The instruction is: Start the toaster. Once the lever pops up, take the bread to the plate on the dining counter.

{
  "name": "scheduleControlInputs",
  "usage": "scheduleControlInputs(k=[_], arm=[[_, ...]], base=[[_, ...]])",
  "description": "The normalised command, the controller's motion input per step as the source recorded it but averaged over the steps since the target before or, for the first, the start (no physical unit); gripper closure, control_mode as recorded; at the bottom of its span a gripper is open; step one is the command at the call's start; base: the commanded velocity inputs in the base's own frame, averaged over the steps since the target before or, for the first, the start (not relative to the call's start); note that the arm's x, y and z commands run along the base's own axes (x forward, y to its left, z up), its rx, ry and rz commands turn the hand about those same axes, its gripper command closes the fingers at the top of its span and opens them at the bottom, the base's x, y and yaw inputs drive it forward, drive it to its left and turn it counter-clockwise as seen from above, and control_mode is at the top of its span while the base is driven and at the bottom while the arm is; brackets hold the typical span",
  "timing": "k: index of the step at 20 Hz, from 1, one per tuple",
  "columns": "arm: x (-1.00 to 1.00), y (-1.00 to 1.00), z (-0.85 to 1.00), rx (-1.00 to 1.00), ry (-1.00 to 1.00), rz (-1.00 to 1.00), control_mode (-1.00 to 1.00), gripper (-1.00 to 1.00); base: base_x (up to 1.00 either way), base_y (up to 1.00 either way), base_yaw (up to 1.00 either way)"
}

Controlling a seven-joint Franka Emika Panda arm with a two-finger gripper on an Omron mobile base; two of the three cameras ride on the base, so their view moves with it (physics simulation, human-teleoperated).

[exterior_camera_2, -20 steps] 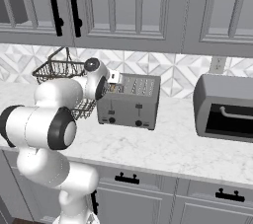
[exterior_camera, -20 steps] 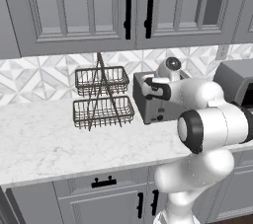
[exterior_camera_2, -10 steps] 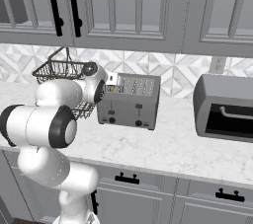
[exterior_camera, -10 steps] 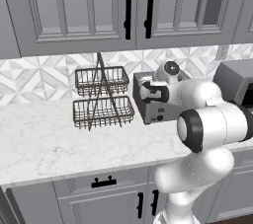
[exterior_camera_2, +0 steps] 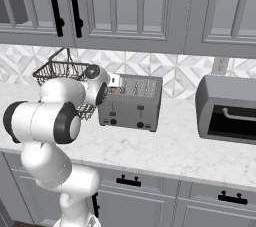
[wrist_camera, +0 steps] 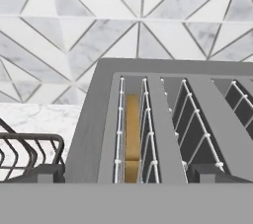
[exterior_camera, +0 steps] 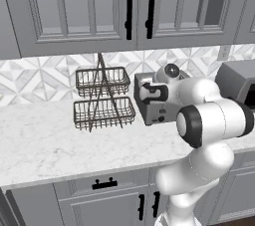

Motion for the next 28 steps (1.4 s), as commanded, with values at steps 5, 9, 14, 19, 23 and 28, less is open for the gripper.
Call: scheduleControlInputs(k=[5, 9, 14, 19, 23, 28], arm=[[0.0, 0.0, 0.0, 0.0, 0.0, 0.0, -1.0, -1.0], [0.0, 0.0, 0.0, 0.0, 0.0, 0.0, -1.0, -1.0], [0.0, 0.0, 0.0, 0.0, 0.0, 0.0, -1.0, -1.0], [0.0, 0.0, 0.0, 0.0, 0.0, 0.0, -1.0, -1.0], [0.0, 0.0, 0.0, 0.0, 0.0, 0.0, -1.0, -1.0], [0.0, 0.0, 0.0, 0.0, 0.0, 0.0, -1.0, -1.0]], base=[[0.0, 0.0, 0.0], [0.0, 0.0, 0.0], [0.0, 0.0, 0.0], [0.0, 0.0, 0.0], [0.0, 0.0, 0.0], [0.0, 0.0, 0.0]])
